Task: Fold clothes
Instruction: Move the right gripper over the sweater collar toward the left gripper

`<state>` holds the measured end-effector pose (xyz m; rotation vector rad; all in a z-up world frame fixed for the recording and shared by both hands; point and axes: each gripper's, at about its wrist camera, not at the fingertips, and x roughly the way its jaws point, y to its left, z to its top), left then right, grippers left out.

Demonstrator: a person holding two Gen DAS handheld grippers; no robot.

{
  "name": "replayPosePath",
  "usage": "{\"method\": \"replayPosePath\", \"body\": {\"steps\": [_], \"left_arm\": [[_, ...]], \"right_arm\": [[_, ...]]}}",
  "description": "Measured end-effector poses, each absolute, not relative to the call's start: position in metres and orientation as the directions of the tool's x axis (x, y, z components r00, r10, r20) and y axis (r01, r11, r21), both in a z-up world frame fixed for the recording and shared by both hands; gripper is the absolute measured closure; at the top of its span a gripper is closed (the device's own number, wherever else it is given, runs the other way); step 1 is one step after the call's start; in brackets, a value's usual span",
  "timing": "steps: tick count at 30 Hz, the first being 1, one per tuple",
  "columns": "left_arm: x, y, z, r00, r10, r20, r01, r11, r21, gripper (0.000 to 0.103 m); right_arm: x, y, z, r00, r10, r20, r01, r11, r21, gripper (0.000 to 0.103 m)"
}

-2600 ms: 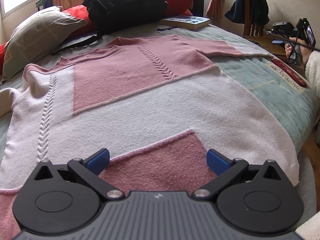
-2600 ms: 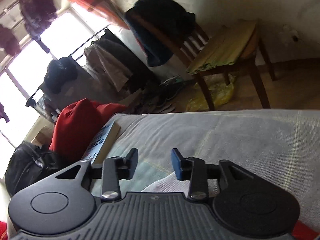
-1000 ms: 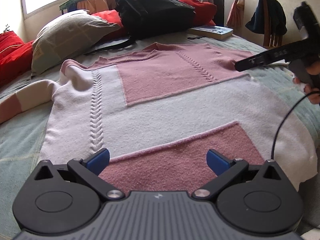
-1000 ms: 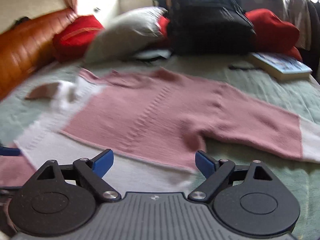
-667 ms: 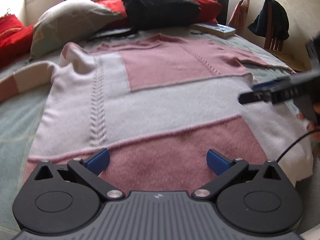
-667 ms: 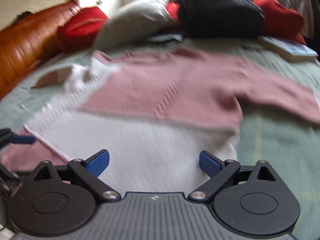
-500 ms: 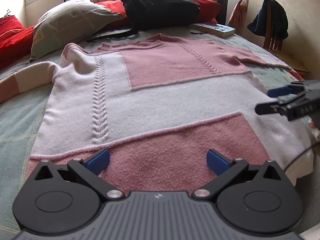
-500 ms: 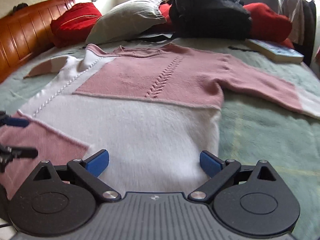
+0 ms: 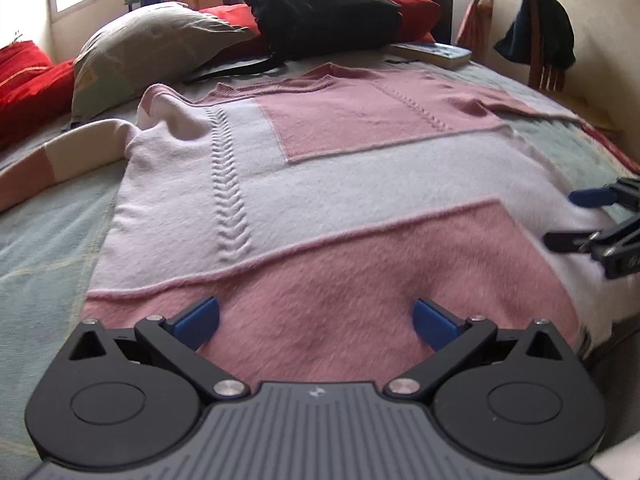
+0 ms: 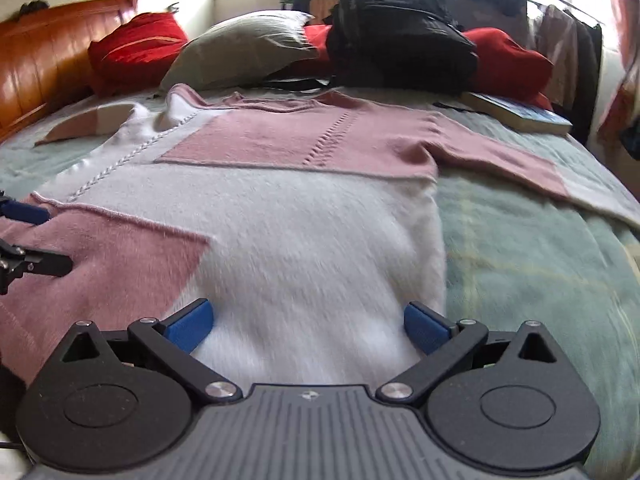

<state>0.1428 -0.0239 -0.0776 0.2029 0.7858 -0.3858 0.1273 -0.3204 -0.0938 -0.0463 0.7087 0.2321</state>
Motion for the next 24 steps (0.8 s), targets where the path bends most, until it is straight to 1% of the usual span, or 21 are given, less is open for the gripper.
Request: {"method": "replayPosePath", "body": {"steps": [4,7,9,11,13,14,16,19,20,23,24], "left_arm": [[0.131,-0.021,-0.066,0.638,-0.271,-0.721,0.426,0.904,0.037,0.001],[0.130,-0.028,-0.057,0.658,-0.283,-0.697,0.445,0.894,0.057,0.001],[0.132,-0.033,-0.054,0.674,-0.278,-0.684,0.443,0.893,0.073,0.001],[0.134,-0.036,-0.058,0.666,-0.280,-0.691,0.446,0.893,0.068,0.001],[0.134,-0.035,-0.071,0.634,-0.271,-0.724,0.440,0.897,0.049,0.001],[0.132,-0.033,-0.076,0.632,-0.275,-0.725,0.439,0.897,0.042,0.001],[0.125,-0.029,-0.079,0.642,-0.294,-0.708,0.450,0.892,0.038,0.001],[0.138,-0.028,-0.064,0.622,-0.327,-0.712,0.470,0.883,0.004,0.001],[0.146,-0.027,-0.057,0.623,-0.340,-0.705,0.470,0.883,-0.010,0.001],[0.181,-0.027,-0.031,0.649,-0.372,-0.663,0.477,0.879,-0.026,0.001],[0.195,-0.028,-0.023,0.659,-0.375,-0.651,0.484,0.875,-0.015,0.001]], "right_arm": [[0.113,-0.313,-0.084,0.739,0.172,-0.652,-0.214,0.977,0.015,0.000],[0.109,-0.295,-0.077,0.743,0.230,-0.628,-0.257,0.965,0.049,0.000],[0.109,-0.279,-0.077,0.740,0.259,-0.621,-0.298,0.954,0.043,0.000],[0.111,-0.263,-0.083,0.728,0.263,-0.633,-0.329,0.944,0.013,0.000],[0.113,-0.250,-0.094,0.702,0.244,-0.669,-0.349,0.937,-0.024,0.000],[0.109,-0.249,-0.099,0.713,0.239,-0.660,-0.352,0.935,-0.042,0.000],[0.104,-0.254,-0.104,0.732,0.256,-0.631,-0.343,0.939,-0.018,0.000],[0.103,-0.259,-0.104,0.731,0.278,-0.623,-0.357,0.934,-0.001,0.000],[0.104,-0.259,-0.102,0.721,0.281,-0.633,-0.363,0.932,0.000,0.000],[0.117,-0.263,-0.085,0.671,0.296,-0.680,-0.366,0.930,0.044,0.000],[0.124,-0.266,-0.075,0.678,0.295,-0.673,-0.355,0.933,0.051,0.000]]}}
